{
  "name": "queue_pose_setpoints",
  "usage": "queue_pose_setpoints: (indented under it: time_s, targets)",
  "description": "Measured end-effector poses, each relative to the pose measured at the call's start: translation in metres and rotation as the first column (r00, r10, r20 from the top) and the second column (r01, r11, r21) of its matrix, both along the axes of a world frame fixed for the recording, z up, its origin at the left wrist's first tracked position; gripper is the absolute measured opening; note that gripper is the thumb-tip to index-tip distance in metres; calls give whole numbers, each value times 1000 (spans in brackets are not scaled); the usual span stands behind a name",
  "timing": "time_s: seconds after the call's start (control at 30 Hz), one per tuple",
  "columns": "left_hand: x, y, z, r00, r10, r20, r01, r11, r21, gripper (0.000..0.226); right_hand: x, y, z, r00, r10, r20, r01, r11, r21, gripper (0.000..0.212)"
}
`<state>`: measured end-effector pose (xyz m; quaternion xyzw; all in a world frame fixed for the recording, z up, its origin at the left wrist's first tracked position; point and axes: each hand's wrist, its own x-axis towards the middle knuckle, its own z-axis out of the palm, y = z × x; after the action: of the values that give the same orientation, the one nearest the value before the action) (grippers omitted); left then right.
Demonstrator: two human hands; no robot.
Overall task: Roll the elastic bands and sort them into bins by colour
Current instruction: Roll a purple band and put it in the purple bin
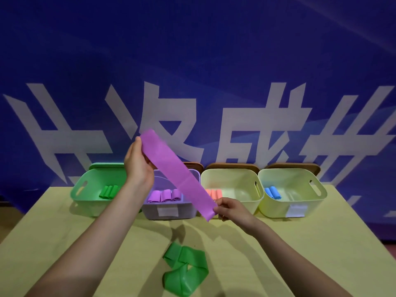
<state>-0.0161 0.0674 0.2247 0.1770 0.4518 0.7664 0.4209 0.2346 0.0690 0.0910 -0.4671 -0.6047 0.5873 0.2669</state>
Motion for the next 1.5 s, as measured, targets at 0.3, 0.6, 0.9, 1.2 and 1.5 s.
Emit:
queue_pose_setpoints:
  time_s: [0.3, 0.6, 0.9, 1.2, 1.5]
  targets:
    - [-5, 5, -1, 988, 107, 108, -115, 991, 63, 36, 5, -6, -20, 993, -118, -8, 118, 989, 89, 19]
    - [-5, 2, -26, 972, -67, 227, 78, 996, -39, 34, -1, -16, -33, 991, -82, 104, 77, 996, 44, 18]
    - [50, -32, -40, 976, -217, 3, 215, 966, -143, 18, -21, -27, 18, 964, -57, 262, -86, 860, 504, 31]
    - [71, -59, -31, 830, -226, -510, 222, 973, -70, 26, -45, -31, 87, 981, -77, -180, 164, 829, 536, 11]
    - [78, -64, -49, 823, -481, -302, 451, 876, -168, 34, -42, -32, 103, 955, -75, -288, 205, 868, 453, 10]
